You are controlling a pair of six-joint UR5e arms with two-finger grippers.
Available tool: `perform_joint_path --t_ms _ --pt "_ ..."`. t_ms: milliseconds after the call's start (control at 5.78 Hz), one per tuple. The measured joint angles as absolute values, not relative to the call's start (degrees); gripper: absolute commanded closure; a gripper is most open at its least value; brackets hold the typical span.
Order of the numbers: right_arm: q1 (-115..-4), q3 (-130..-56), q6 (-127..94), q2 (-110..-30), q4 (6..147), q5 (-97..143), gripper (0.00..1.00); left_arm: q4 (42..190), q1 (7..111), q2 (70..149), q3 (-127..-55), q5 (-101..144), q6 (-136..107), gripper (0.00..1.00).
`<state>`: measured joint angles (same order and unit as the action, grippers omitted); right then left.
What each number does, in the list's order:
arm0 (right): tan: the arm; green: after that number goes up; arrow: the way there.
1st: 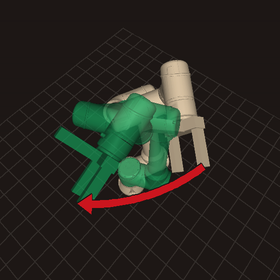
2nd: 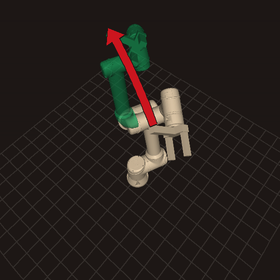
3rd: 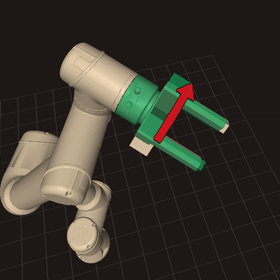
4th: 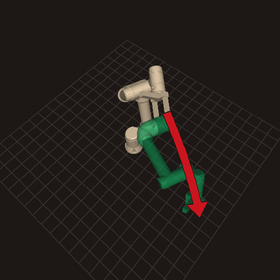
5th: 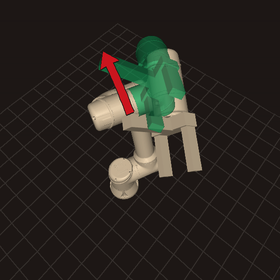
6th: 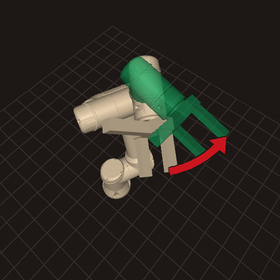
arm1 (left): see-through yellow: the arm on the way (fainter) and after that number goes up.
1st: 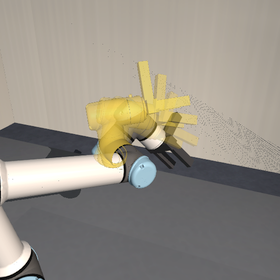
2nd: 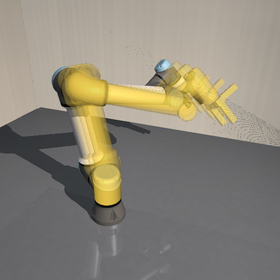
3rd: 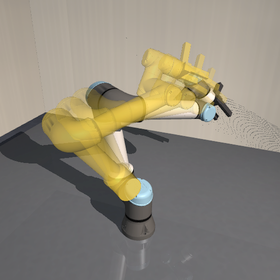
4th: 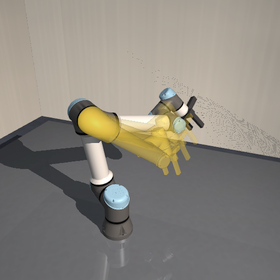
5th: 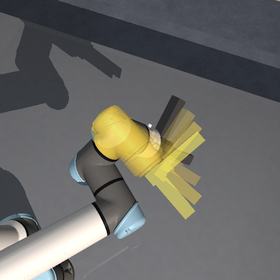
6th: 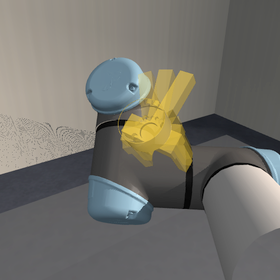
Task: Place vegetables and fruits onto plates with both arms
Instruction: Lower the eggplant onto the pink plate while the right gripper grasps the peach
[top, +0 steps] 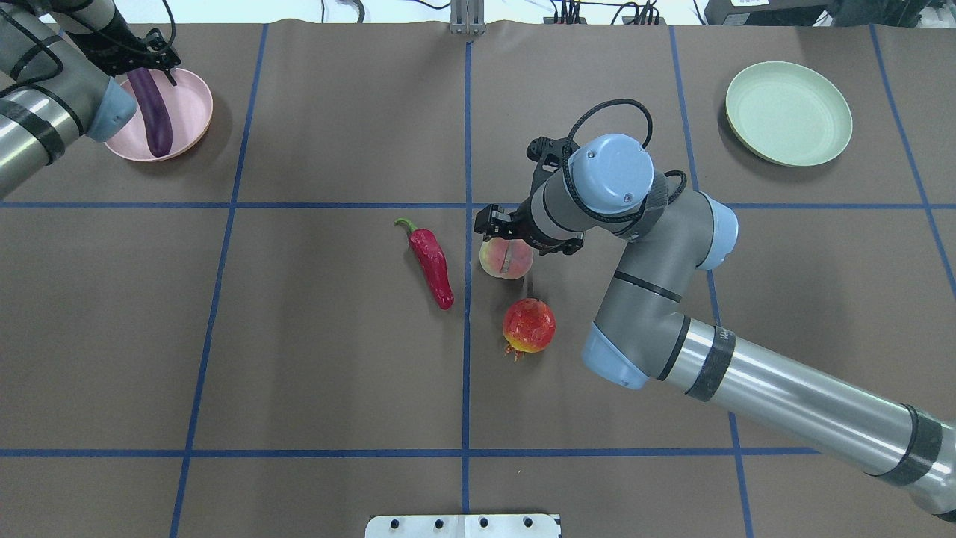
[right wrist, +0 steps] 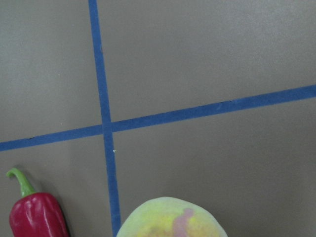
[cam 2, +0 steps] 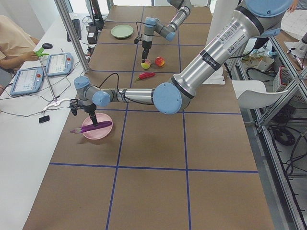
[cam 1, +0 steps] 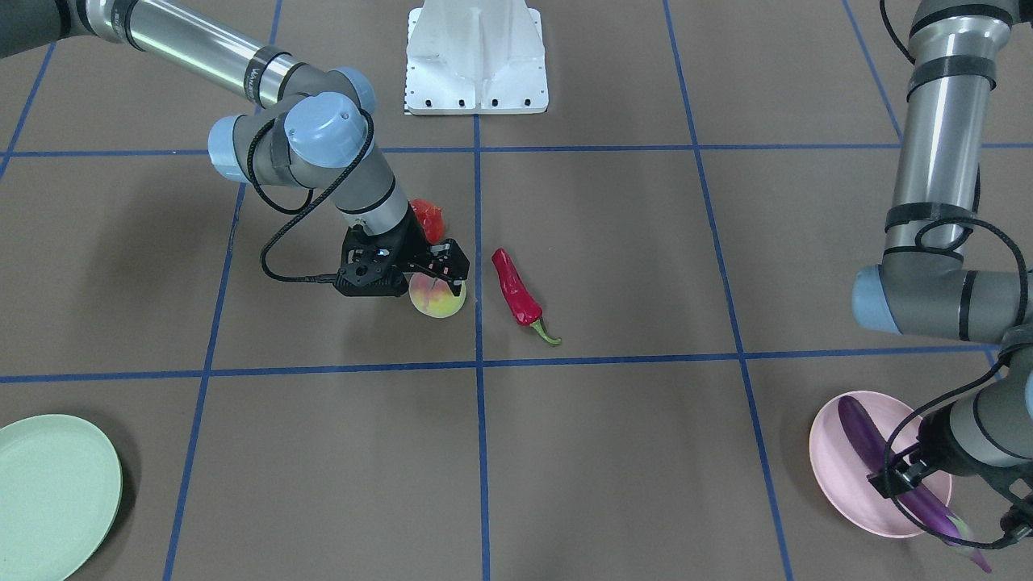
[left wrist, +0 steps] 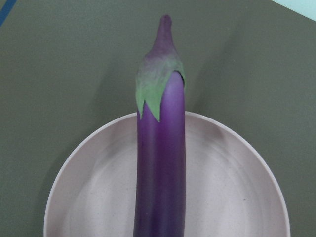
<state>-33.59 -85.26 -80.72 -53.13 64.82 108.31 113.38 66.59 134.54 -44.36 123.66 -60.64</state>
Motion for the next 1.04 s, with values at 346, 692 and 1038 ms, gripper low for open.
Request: perform_joint_path --t_ms 346,692,1038 --pt "-33.0 -85.2 -80.9 -53.3 64.9 108.2 0.0 113.4 66.5 134.7 -44.4 123.7 -60.6 0.0" --pt "-32.8 -84.9 -81.0 -53.2 64.8 108.0 0.6 113.4 66.3 134.8 -44.6 123.6 -60.7 0.0" --pt "-32.8 -84.9 -84.1 -53.1 64.5 108.0 1.0 113.4 66.3 134.8 -44.9 123.6 -60.9 0.0"
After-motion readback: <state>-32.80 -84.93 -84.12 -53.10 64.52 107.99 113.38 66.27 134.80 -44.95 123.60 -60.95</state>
